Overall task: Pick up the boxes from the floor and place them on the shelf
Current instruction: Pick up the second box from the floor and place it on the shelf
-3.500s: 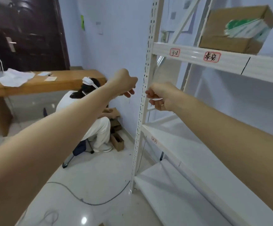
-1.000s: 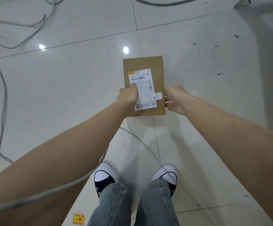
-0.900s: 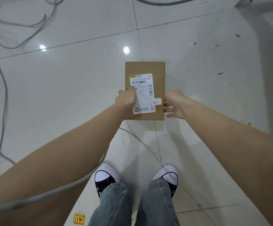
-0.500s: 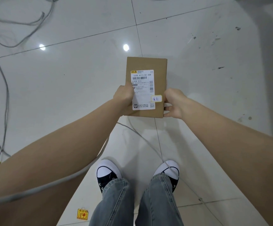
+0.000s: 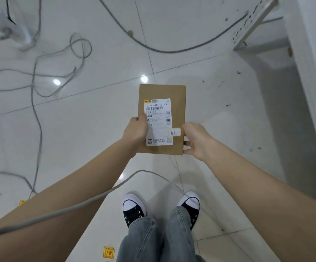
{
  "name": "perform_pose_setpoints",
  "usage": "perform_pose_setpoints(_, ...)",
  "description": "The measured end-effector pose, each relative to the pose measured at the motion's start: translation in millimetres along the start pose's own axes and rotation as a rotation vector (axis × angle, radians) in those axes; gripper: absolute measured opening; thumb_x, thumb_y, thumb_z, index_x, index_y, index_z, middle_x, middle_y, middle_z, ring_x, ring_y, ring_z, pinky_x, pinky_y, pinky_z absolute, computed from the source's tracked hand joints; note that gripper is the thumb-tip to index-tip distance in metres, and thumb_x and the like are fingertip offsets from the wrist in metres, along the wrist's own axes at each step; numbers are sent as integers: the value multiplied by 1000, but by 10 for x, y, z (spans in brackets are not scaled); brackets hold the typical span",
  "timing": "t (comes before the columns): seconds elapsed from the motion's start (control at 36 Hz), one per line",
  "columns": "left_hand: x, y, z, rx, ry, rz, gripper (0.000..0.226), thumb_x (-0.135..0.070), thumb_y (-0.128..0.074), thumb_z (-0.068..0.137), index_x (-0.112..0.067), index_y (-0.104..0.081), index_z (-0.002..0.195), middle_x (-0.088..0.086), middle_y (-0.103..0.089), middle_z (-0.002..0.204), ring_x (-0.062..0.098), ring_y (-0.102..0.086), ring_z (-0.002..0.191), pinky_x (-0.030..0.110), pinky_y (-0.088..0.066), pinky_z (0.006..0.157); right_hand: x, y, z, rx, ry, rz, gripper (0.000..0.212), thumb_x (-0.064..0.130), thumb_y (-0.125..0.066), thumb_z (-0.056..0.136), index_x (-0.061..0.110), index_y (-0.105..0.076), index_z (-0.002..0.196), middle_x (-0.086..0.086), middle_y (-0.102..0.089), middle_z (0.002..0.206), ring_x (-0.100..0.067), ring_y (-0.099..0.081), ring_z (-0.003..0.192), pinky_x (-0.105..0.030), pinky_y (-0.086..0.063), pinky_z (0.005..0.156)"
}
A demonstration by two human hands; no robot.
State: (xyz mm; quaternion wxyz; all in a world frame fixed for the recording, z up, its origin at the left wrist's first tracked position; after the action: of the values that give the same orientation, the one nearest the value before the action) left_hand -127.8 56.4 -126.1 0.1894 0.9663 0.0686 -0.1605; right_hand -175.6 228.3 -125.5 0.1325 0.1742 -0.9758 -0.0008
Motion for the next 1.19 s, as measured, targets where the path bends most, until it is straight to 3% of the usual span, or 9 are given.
perform_pose_setpoints(0.08, -298, 145, -370, -9, -69, 23, 62, -50, -25, 90, -16, -49, 136, 8, -63, 123, 30, -61, 104, 33, -41, 62, 200, 37, -367, 2, 45, 9, 44, 3, -35, 86, 12, -66, 117, -3, -68, 88, -20, -61, 71, -37, -54, 78)
perform_pose_setpoints(0.17, -580, 293, -739, -14, -127, 35, 62, -48, -25, 89, -14, -49, 135, 9, -63, 123, 28, -60, 101, 31, -40, 60, 407, 93, -797, 3, 124, -11, 40, 5, -38, 85, 12, -67, 111, -2, -68, 88, -18, -60, 68, -33, -52, 71)
perform_pose_setpoints(0.33, -1053, 637, -1652, -27, -208, 48, 60, -54, -27, 86, -20, -53, 128, 3, -64, 120, 27, -61, 107, 46, -50, 90, 758, 286, -1741, -23, 247, -41, 37, 15, -42, 82, 19, -70, 107, -3, -75, 104, -20, -69, 84, -32, -56, 69)
perform_pose_setpoints(0.44, -1347, 835, -2331, -23, -262, 66, 48, -49, -28, 94, -25, -50, 130, 0, -60, 122, 25, -56, 107, 38, -49, 75, 975, 405, -2451, -24, 297, -23, 35, 14, -42, 84, 18, -70, 104, -5, -75, 104, -18, -69, 82, -32, -50, 71)
perform_pose_setpoints(0.58, -1771, 1105, -3174, -14, -345, 99, 43, -46, -27, 96, -30, -47, 131, -5, -60, 108, 26, -58, 102, 48, -53, 84, 1279, 564, -3338, -45, 381, -48, 34, 16, -44, 86, 25, -72, 104, 2, -77, 100, -18, -70, 88, -41, -55, 89)
perform_pose_setpoints(0.78, -2368, 1455, -4497, -12, -516, 162, 38, -46, -29, 97, -32, -50, 126, -11, -60, 99, 15, -59, 90, 46, -57, 78, 1571, 791, -4786, -50, 468, -4, 30, 16, -51, 87, 29, -74, 101, 6, -79, 92, -12, -69, 78, -30, -54, 73)
perform_pose_setpoints(0.86, -2565, 1590, -5038, -4, -570, 213, 33, -42, -30, 97, -32, -52, 119, -5, -64, 96, 20, -62, 88, 48, -59, 76, 1644, 878, -5374, -69, 515, 2, 29, 17, -51, 90, 33, -72, 104, 10, -79, 88, -9, -73, 79, -33, -57, 81)
perform_pose_setpoints(1.0, -2955, 1773, -5887, 2, -694, 243, 27, -37, -33, 96, -30, -57, 107, -1, -66, 93, 24, -64, 85, 52, -59, 68, 1843, 1096, -6229, -133, 636, 50, 23, 19, -53, 95, 35, -67, 103, 11, -79, 91, -4, -75, 76, -21, -55, 62)
perform_pose_setpoints(1.19, -3457, 1939, -6870, -38, -881, 269, 26, -37, -31, 98, -31, -55, 108, -2, -63, 95, 21, -62, 85, 52, -59, 72, 2108, 1363, -7185, -202, 789, 89, 26, 24, -52, 94, 34, -67, 113, 8, -79, 91, -6, -75, 76, -21, -56, 61)
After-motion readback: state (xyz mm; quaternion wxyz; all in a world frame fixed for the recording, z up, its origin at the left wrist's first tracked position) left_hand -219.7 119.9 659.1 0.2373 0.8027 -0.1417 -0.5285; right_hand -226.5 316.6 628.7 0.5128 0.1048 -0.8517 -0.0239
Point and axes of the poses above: each hand's wrist, its own z-axis towards the middle knuckle, its own y-axis out of the back of the hand, x = y × z, the point moved 9 cm from there along z, towards the middle knuckle
